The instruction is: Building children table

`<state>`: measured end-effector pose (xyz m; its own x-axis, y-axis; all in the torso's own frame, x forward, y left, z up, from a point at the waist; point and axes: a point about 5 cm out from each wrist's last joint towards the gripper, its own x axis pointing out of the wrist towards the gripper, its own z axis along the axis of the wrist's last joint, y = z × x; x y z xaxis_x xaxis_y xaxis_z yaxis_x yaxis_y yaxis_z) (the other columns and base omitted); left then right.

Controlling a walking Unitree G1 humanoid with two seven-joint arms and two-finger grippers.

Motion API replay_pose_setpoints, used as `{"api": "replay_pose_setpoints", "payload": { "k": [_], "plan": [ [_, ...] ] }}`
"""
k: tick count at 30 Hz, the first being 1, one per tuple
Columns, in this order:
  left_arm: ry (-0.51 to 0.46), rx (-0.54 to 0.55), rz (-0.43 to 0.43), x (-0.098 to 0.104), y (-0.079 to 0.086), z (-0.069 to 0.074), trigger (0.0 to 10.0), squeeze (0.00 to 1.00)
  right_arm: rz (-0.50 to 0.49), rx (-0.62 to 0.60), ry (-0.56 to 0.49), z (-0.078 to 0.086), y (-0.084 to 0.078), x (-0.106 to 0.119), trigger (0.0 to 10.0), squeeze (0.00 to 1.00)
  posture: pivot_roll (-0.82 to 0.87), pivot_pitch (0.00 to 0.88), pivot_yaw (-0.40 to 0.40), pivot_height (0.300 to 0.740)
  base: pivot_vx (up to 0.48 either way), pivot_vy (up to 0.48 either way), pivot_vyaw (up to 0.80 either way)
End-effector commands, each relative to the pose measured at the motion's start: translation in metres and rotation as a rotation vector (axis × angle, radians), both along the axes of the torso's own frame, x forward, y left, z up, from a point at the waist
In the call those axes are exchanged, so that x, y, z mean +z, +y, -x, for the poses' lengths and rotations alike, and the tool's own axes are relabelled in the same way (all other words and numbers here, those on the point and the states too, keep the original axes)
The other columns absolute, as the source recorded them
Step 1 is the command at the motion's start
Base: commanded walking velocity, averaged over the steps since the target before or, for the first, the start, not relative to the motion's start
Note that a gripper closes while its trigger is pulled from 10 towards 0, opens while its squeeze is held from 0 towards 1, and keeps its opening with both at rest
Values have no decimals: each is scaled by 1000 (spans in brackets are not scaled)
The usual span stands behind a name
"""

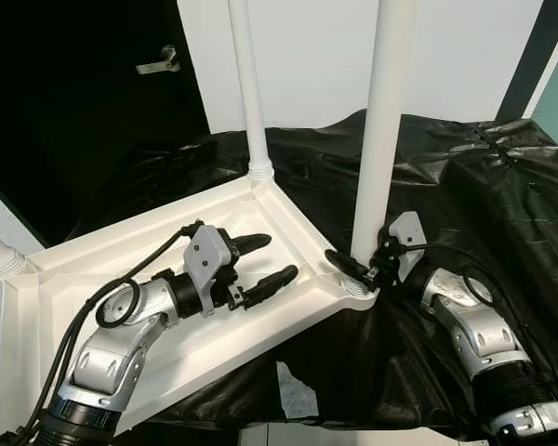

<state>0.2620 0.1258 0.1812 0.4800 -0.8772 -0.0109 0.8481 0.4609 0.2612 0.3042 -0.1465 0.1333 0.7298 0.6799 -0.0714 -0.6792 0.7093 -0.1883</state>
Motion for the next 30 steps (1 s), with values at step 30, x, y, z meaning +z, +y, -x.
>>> {"api": "replay_pose_setpoints", "payload": {
  "k": [30],
  "plan": [
    [-11, -5, -10, 1, 3, 0, 10000, 0, -129, -757, 45, 18, 29, -23, 10000, 0, -11, 0, 42, 740, 0, 0, 0]
  ]
}}
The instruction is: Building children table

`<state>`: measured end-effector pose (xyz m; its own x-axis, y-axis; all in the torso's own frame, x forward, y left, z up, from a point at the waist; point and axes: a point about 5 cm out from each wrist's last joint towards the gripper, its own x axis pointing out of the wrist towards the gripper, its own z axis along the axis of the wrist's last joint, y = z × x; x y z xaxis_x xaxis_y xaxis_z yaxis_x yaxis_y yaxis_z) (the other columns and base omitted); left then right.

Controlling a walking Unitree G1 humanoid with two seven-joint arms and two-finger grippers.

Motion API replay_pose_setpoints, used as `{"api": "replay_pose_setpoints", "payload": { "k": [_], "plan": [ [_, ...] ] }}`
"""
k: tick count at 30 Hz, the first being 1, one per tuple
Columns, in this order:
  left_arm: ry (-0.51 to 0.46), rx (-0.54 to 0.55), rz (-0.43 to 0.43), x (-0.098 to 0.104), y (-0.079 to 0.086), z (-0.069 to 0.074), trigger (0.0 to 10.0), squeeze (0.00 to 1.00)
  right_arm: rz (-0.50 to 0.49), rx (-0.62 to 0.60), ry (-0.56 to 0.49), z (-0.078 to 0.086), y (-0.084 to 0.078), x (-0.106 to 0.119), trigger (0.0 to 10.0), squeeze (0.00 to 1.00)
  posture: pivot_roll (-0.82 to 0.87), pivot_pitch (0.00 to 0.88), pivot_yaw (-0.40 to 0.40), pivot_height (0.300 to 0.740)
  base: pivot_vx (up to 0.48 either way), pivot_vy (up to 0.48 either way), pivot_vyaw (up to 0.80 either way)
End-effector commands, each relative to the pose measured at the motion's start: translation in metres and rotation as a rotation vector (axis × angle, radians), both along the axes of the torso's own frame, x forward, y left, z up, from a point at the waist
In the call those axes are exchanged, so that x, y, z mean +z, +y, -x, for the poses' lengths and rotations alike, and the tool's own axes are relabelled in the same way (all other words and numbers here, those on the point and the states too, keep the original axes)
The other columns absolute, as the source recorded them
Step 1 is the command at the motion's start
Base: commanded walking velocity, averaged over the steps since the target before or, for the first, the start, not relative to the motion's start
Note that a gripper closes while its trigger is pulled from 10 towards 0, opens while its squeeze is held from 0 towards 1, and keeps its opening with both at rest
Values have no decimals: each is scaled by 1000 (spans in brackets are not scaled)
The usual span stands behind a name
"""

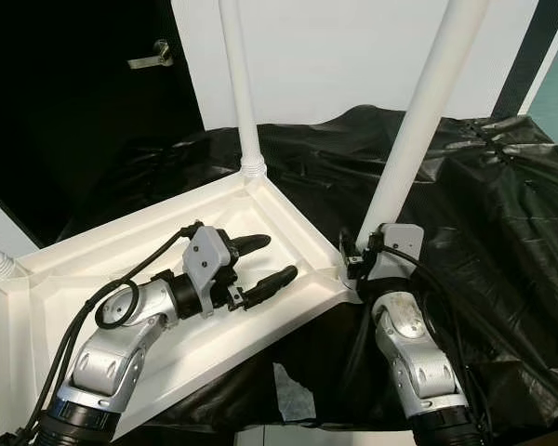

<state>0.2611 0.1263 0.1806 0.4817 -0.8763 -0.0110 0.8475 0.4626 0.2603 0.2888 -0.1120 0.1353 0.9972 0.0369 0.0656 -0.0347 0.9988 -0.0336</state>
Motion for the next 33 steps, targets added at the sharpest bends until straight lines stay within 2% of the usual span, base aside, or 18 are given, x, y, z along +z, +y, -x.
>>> {"api": "replay_pose_setpoints", "payload": {
  "k": [1, 2, 4, 16, 20, 21, 22, 23, 27, 33],
  "plan": [
    [-13, -6, -10, 2, 2, -1, 10000, 0, 52, -40, 129, 3, -4, -24, 10000, 0, -11, 0, 42, 740, 0, 0, 0],
    [-13, -6, -10, 2, 2, -1, 10000, 0, 52, -40, 129, 3, -4, -24, 10000, 0, -11, 0, 42, 740, 0, 0, 0],
    [-16, -3, -8, 2, 2, -1, 10000, 0, 114, -19, 108, 1, 0, -21, 10000, 0, -12, 0, 37, 740, 0, 0, 0],
    [-18, -1, -2, 1, 2, -1, 10000, 0, 158, -20, 139, 1, -4, -27, 10000, 0, -11, 0, 29, 740, 0, 0, 0],
    [-18, -4, -2, 1, 1, 0, 10000, 0, 216, 2, 119, 1, -1, -24, 10000, 0, -12, 0, 28, 740, 0, 0, 0],
    [-17, -4, -3, 1, 1, 0, 10000, 0, 325, 31, 63, 1, 3, -18, 10000, 0, -13, 0, 29, 740, 0, 0, 0],
    [-17, -4, -3, 1, 1, 0, 10000, 0, 325, 31, 63, 1, 3, -18, 10000, 0, -13, 0, 29, 740, 0, 0, 0],
    [-17, -4, -3, 1, 1, 0, 10000, 0, 377, 60, 34, 1, 7, -15, 10000, 0, -16, 0, 30, 740, 0, 0, 0],
    [-16, -5, -2, 1, 1, 0, 10000, 0, 394, 78, 34, 1, 9, -17, 10000, 0, -15, 0, 30, 740, 0, 0, 0],
    [-15, -5, -1, 0, 1, 0, 10000, 0, 293, 47, 67, 2, 2, -19, 10000, 0, -18, 0, 31, 740, 0, 0, 0]
  ]
}}
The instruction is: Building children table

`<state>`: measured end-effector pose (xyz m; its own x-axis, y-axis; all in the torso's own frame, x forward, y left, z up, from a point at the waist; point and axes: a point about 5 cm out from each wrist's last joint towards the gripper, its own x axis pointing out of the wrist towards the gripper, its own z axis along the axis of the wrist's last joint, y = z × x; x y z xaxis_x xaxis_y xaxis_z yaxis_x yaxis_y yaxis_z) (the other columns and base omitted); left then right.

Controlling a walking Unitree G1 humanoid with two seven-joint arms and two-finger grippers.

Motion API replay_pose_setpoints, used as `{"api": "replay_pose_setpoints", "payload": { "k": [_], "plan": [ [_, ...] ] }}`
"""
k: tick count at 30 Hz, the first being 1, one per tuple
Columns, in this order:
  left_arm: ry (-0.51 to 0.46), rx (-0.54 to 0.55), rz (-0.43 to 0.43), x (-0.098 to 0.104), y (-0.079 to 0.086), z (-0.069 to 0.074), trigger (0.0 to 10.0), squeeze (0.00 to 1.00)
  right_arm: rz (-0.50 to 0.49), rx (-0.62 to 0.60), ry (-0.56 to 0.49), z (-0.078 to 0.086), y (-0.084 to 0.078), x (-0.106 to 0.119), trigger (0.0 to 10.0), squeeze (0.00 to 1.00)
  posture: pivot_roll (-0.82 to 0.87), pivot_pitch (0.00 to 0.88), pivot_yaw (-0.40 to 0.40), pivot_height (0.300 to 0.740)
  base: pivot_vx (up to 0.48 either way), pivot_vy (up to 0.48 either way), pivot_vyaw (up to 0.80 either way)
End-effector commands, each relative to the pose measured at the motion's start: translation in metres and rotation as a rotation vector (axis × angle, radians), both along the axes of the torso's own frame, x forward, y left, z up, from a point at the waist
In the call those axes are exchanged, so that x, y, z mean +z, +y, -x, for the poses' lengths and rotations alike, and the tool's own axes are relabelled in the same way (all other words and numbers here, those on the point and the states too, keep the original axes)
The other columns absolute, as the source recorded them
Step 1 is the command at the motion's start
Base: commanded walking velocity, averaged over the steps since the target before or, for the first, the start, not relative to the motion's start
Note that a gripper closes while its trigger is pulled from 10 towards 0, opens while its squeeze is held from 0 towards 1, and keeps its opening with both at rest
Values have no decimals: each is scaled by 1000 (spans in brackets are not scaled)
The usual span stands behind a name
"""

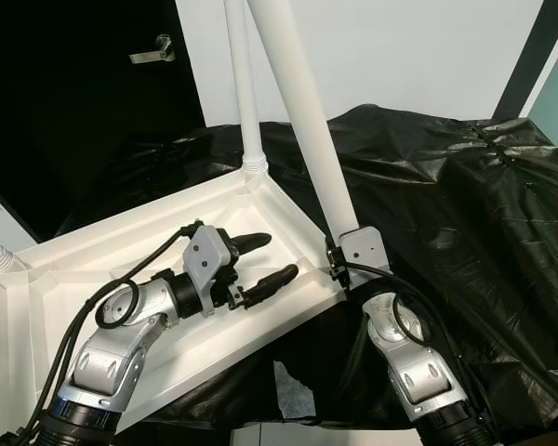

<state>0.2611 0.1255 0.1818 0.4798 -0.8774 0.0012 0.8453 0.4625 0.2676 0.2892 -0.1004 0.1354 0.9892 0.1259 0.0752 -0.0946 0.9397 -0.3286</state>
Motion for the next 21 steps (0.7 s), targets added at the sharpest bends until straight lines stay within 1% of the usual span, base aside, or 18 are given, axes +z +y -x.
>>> {"api": "replay_pose_setpoints", "payload": {
  "k": [1, 2, 4, 5, 6, 7, 8, 11, 13, 16, 18, 20, 21],
  "plan": [
    [-3, -3, -8, -1, 2, 0, 10000, 0, -4, -35, 97, 2, -9, -19, 10000, 0, -18, 0, 31, 740, 0, 0, 0],
    [-3, -3, -7, -1, 1, 0, 10000, 0, -122, -68, 120, 2, -14, -18, 10000, 0, -18, 0, 31, 740, 0, 0, 0],
    [-3, -3, -7, -1, 1, 0, 10000, 0, -122, -68, 120, 2, -14, -18, 10000, 0, -18, 0, 31, 740, 0, 0, 0],
    [-3, -2, -6, -1, 1, 0, 10000, 0, -262, -116, 147, 1, -20, -18, 10000, 0, -20, 0, 31, 740, 0, 0, 0],
    [-3, -2, -6, -1, 1, 0, 10000, 0, -262, -116, 147, 1, -20, -18, 10000, 0, -20, 0, 31, 740, 0, 0, 0],
    [-3, -2, -5, -1, 1, -1, 10000, 0, -326, -139, 158, 1, -24, -18, 10000, 0, -22, 0, 32, 740, 0, 0, 0],
    [-2, -1, -4, -1, 1, -1, 10000, 0, -356, -152, 166, 1, -27, -19, 10000, 0, -22, 0, 34, 740, 0, 0, 0],
    [-4, -1, -3, 0, 1, -1, 10000, 0, -335, -154, 174, 1, -28, -22, 10000, 0, -22, 0, 36, 740, 0, 0, 0],
    [-6, 0, -3, 1, 1, -2, 10000, 0, -362, -146, 171, 2, -26, -23, 10000, 0, -23, 0, 38, 740, 0, 0, 0],
    [-7, 0, -3, 1, 1, -2, 10000, 0, -351, -144, 167, 2, -26, -22, 10000, 0, -24, 0, 41, 740, 0, 0, 0],
    [-6, -2, -2, 1, 1, -2, 10000, 0, -287, -125, 140, 2, -25, -20, 10000, 0, -27, 0, 45, 740, 0, 0, 0],
    [-6, -2, -2, 1, 1, -2, 10000, 0, -287, -125, 140, 2, -25, -20, 10000, 0, -27, 0, 45, 740, 0, 0, 0],
    [-6, -3, -1, 1, 1, -3, 10000, 0, -252, -100, 120, 2, -24, -17, 10000, 0, -29, 0, 45, 740, 0, 0, 0]
  ]
}}
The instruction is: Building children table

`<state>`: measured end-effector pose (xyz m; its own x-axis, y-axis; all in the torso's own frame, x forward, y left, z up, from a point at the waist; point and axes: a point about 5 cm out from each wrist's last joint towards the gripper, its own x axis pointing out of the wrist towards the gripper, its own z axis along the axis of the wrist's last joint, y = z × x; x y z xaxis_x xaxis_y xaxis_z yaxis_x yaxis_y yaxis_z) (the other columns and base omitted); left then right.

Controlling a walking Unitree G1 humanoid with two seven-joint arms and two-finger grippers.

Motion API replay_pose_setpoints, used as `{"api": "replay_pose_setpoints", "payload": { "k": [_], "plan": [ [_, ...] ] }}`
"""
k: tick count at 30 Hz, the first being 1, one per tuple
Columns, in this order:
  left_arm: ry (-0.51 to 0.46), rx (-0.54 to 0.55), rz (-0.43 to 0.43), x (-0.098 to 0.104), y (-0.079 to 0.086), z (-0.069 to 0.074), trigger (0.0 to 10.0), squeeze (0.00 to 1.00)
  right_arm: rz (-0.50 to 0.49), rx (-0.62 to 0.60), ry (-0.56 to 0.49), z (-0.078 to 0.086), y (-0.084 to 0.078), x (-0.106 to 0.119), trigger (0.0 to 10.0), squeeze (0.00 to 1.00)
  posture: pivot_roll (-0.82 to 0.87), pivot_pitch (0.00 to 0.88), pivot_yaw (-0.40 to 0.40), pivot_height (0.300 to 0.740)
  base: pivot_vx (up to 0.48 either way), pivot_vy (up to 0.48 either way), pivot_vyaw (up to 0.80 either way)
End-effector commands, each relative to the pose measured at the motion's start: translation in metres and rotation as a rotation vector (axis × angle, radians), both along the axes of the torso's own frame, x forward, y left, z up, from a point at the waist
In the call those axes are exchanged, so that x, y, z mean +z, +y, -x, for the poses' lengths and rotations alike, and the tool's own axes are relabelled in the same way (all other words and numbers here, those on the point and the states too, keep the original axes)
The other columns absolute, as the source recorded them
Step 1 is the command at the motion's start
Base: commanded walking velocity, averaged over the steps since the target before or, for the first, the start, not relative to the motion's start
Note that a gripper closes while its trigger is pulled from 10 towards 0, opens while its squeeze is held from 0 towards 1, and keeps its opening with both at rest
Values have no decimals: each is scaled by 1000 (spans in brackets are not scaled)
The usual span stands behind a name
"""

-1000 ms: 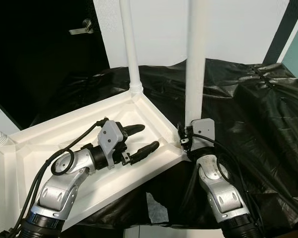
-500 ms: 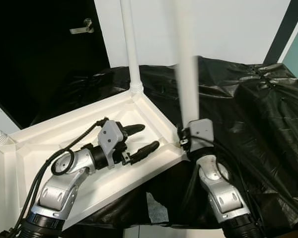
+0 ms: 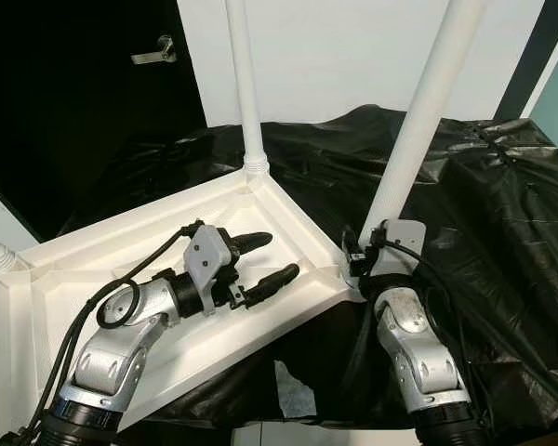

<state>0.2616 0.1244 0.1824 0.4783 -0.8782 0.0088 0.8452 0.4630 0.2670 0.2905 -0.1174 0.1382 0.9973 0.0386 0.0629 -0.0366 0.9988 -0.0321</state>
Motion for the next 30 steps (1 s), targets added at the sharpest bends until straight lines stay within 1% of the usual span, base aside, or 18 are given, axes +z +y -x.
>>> {"api": "replay_pose_setpoints", "payload": {
  "k": [1, 2, 3, 4, 5, 7, 9, 11, 12, 13, 14, 15, 19, 21, 24, 26, 30],
  "plan": [
    [-2, -3, -5, 2, 1, -3, 10000, 0, 59, 37, 36, 4, -1, -12, 10000, 0, -30, 0, 46, 740, 0, 0, 0],
    [-2, -3, -5, 2, 1, -3, 10000, 0, 59, 37, 36, 4, -1, -12, 10000, 0, -30, 0, 46, 740, 0, 0, 0],
    [7, -8, 1, 2, 1, -4, 10000, 216, 59, 89, -26, 4, 2, -1, 10000, 0, -35, 0, 46, 740, 0, 0, 0],
    [24, -12, 18, 3, 0, -5, 10000, 1000, 43, 132, -79, 3, 4, 10, 10000, 0, -37, 0, 45, 740, 0, 0, 0],
    [24, -12, 18, 3, 0, -5, 10000, 1000, 43, 132, -79, 3, 4, 10, 10000, 0, -37, 0, 45, 740, 0, 0, 0],
    [35, -23, 45, 6, -2, -6, 10000, 1000, 12, 183, -142, 1, 4, 26, 10000, 0, -37, 0, 42, 740, 0, 0, 0],
    [35, -23, 45, 6, -2, -6, 10000, 1000, 12, 183, -142, 1, 4, 26, 10000, 0, -37, 0, 42, 740, 0, 0, 0],
    [22, -14, 58, 9, -3, -9, 10000, 1000, 6, 225, -165, -2, 5, 34, 10000, 0, -37, 0, 38, 740, 0, 0, 0],
    [10, -14, 66, 12, -5, -10, 10000, 1000, 28, 253, -175, -4, 6, 38, 10000, 0, -32, 0, 31, 740, 0, 0, 0],
    [1, -17, 75, 14, -7, -11, 10000, 620, 40, 274, -184, -5, 7, 41, 10000, 0, -29, 0, 28, 740, 0, 0, 0],
    [-1, -24, 93, 17, -9, -12, 10000, 0, 49, 299, -188, -6, 9, 43, 10000, 0, -27, 0, 27, 740, 0, 0, 0],
    [-1, -24, 93, 17, -9, -12, 10000, 0, 49, 299, -188, -6, 9, 43, 10000, 0, -27, 0, 27, 740, 0, 0, 0],
    [-24, -81, 185, 38, -20, -16, 10000, 0, 138, 436, -207, -13, 11, 51, 10000, 0, -20, 0, 17, 740, 0, 0, 0],
    [-26, -87, 196, 40, -21, -17, 10000, 0, 150, 451, -209, -14, 12, 52, 10000, 0, -20, 0, 17, 740, 0, 0, 0],
    [-29, -162, 275, 59, -28, -18, 10000, 0, 213, 569, -180, -17, 12, 51, 10000, 0, -19, 0, 9, 740, 0, 0, 0],
    [-36, -204, 308, 68, -31, -17, 10000, 0, 243, 619, -162, -19, 11, 50, 10000, 0, -18, 0, 6, 740, 0, 0, 0],
    [-42, -238, 329, 75, -34, -17, 10000, 0, 276, 671, -152, -20, 11, 50, 10000, 0, -19, 0, 5, 740, 0, 0, 0]
  ]
}}
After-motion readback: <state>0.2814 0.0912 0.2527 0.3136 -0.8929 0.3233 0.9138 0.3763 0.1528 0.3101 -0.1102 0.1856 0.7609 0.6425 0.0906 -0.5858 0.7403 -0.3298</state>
